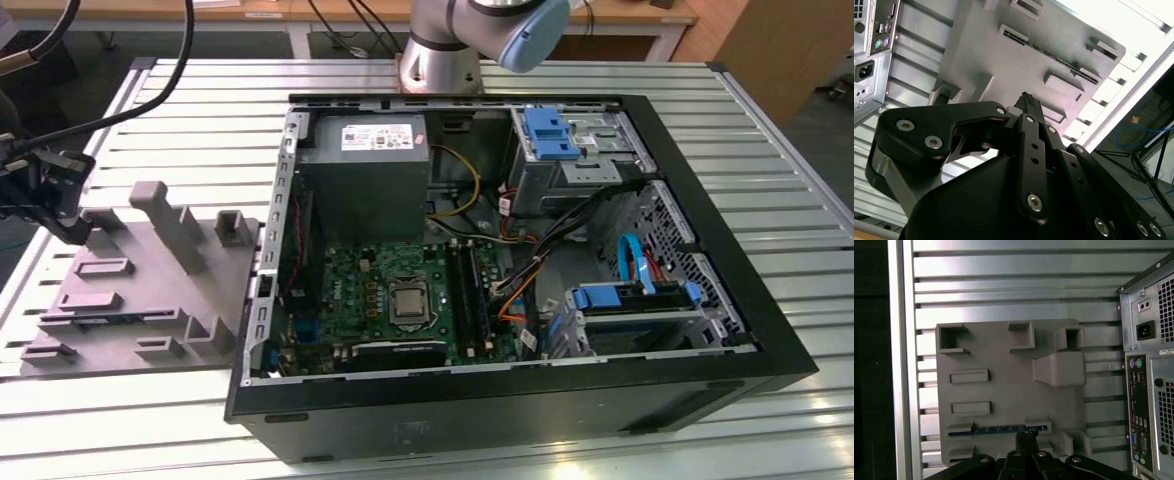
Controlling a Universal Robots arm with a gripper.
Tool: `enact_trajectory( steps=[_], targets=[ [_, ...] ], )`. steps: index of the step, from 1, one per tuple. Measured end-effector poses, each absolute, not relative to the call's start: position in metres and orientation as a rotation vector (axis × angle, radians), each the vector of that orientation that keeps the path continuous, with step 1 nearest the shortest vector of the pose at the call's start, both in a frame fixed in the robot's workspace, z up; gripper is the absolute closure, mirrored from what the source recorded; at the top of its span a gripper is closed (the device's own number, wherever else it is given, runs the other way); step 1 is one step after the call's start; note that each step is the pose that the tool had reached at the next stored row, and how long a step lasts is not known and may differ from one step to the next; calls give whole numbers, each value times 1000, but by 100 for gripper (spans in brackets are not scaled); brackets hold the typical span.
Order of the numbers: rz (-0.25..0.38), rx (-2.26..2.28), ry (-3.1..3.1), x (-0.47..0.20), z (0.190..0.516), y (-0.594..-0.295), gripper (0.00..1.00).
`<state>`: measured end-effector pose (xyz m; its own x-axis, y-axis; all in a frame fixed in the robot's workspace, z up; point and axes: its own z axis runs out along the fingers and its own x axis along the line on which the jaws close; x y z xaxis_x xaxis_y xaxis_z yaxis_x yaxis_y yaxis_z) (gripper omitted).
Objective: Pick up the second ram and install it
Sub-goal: 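Reach for the second ram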
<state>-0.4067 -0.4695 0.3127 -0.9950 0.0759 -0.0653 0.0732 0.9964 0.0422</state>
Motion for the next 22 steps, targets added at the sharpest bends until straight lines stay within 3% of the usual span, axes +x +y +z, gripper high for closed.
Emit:
enact_trajectory(
  steps=[22],
  targets=[
    [44,117,3087,-418,275,-470,89]
  ],
)
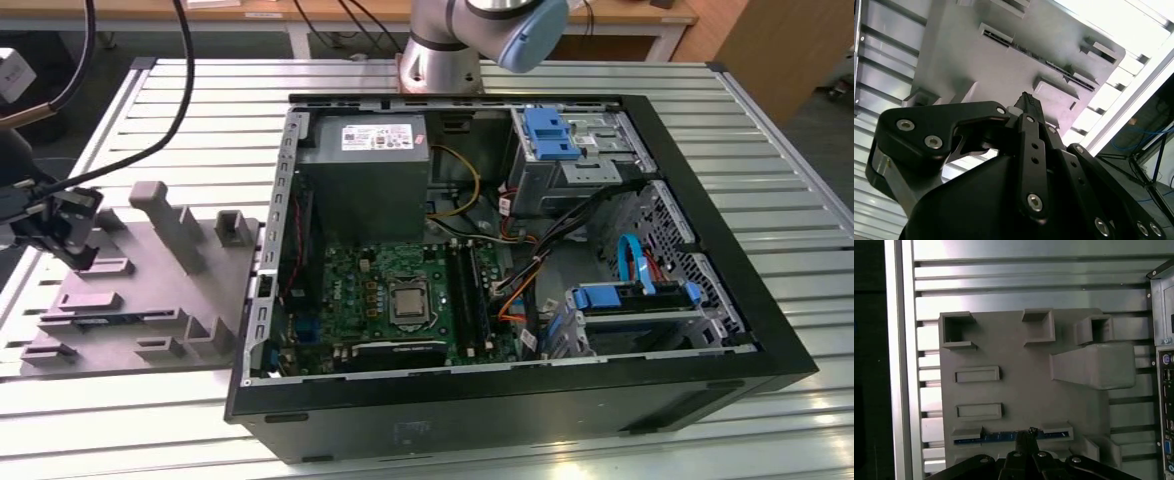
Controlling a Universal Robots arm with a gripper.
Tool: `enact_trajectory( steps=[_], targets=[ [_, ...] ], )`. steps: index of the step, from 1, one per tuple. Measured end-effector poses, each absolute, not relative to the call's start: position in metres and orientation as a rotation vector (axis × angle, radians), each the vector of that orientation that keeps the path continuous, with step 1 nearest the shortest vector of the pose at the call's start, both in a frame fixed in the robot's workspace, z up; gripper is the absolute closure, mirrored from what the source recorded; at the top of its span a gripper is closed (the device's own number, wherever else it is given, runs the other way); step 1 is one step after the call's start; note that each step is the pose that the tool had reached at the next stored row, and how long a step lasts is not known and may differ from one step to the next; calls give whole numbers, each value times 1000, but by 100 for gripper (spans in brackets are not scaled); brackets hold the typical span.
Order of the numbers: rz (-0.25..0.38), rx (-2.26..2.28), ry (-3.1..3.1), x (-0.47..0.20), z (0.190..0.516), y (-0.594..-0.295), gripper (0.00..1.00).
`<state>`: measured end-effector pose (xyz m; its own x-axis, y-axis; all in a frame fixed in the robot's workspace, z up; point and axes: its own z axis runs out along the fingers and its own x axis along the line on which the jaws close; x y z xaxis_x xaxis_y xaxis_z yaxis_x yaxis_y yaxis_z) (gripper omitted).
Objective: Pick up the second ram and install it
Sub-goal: 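Reach for the second ram, then pick up the second ram and move it above second insertion slot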
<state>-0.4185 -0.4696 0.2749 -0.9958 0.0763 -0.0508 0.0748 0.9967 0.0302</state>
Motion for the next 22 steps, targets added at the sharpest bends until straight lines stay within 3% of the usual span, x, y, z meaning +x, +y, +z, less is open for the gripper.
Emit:
enact_trajectory(
  steps=[22],
  targets=[
    [29,117,3093,-419,264,-473,89]
  ],
)
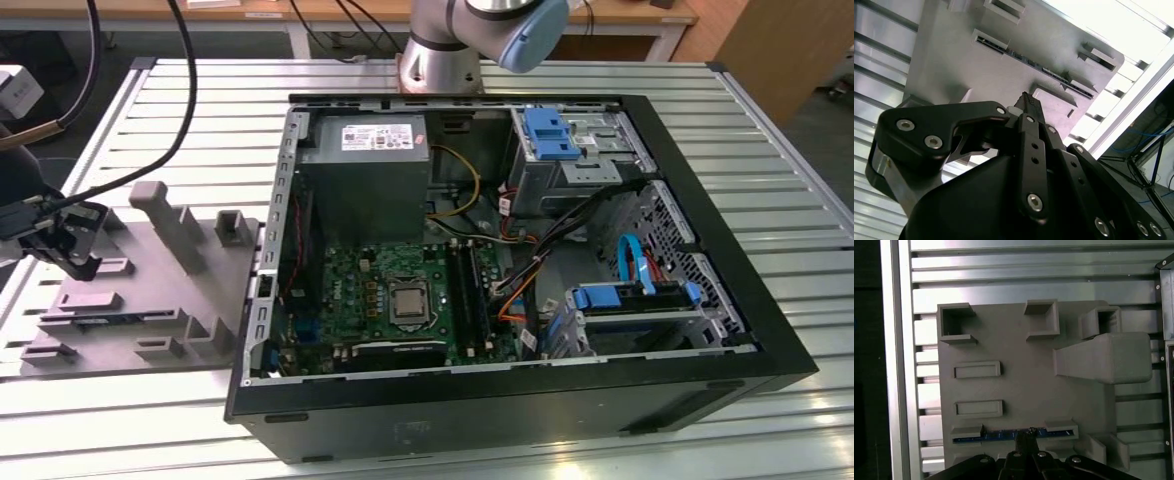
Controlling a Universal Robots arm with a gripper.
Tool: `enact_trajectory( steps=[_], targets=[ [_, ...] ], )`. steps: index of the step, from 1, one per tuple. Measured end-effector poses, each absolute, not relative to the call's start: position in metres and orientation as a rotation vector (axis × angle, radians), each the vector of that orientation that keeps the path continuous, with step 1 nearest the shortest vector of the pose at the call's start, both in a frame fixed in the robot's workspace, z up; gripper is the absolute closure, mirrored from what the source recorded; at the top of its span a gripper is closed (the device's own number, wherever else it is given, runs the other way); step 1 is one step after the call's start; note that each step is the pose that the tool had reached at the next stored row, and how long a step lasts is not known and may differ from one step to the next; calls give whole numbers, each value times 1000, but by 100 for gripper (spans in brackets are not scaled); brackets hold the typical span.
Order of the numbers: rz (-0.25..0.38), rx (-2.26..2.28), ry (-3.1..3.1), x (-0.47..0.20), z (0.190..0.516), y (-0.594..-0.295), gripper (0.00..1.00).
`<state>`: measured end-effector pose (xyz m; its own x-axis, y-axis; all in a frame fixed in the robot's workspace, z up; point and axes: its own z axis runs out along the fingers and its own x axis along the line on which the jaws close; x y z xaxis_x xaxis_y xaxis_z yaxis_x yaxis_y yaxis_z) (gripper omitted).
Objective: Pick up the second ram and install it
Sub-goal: 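Pick up the second ram and move it above second insertion slot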
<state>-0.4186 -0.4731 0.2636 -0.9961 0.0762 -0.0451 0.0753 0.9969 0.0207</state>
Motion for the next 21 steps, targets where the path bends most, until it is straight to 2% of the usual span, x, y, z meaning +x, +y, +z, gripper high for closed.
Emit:
enact_trajectory(
  steps=[21],
  targets=[
    [40,-390,3075,-419,260,-473,89]
  ],
)
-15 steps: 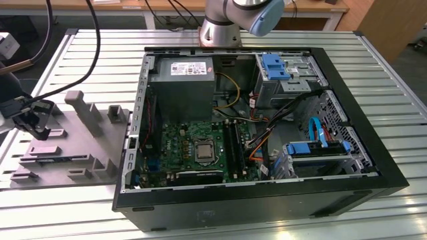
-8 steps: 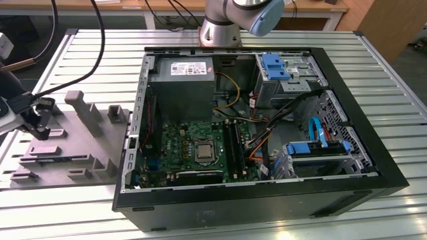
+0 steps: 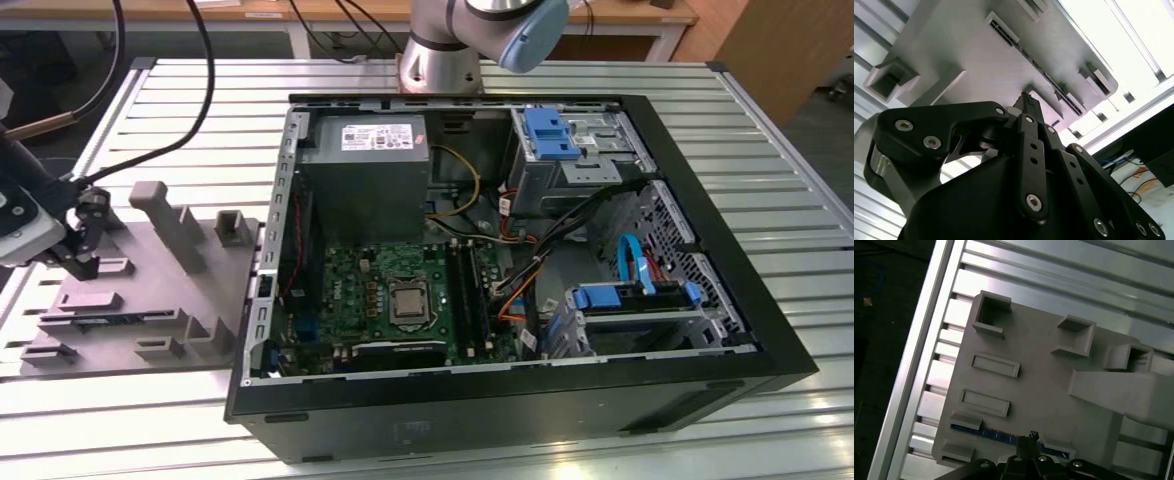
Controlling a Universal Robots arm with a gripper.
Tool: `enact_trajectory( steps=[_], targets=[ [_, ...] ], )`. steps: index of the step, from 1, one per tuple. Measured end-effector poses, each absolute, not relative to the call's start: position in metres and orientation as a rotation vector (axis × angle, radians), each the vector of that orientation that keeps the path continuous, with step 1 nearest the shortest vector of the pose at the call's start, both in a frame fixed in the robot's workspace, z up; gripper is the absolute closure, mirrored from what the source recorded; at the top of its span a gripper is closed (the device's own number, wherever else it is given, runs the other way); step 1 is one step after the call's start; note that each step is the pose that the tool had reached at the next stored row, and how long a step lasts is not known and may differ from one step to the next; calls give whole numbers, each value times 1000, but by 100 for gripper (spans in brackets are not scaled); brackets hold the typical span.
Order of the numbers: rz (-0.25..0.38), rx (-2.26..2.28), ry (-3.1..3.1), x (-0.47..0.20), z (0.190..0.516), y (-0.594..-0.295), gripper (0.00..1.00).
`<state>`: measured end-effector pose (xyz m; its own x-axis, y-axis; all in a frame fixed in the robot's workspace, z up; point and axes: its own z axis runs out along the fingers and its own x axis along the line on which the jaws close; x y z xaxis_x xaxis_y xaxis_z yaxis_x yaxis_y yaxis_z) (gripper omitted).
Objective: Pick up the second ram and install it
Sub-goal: 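Pick up the second ram and move it above second insertion slot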
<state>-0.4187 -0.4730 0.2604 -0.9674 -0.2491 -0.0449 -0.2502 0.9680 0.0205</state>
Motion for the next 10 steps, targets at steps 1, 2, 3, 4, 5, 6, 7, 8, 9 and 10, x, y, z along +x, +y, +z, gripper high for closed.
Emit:
enact_trajectory(
  steps=[1,2,3,4,5,6,7,8,9,10],
  targets=[
    [41,-418,3071,-419,260,-473,89],
    [41,-446,3068,-419,260,-473,89],
    [42,-473,3064,-419,260,-473,89],
    [43,-503,3059,-419,260,-473,89],
    [43,-531,3055,-419,260,-473,89],
    [44,-558,3050,-419,259,-473,89],
    [44,-586,3045,-419,259,-473,89],
    [45,-613,3040,-419,259,-473,89],
    [45,-640,3035,-419,259,-473,89],
    [46,-668,3029,-419,259,-473,89]
  ],
)
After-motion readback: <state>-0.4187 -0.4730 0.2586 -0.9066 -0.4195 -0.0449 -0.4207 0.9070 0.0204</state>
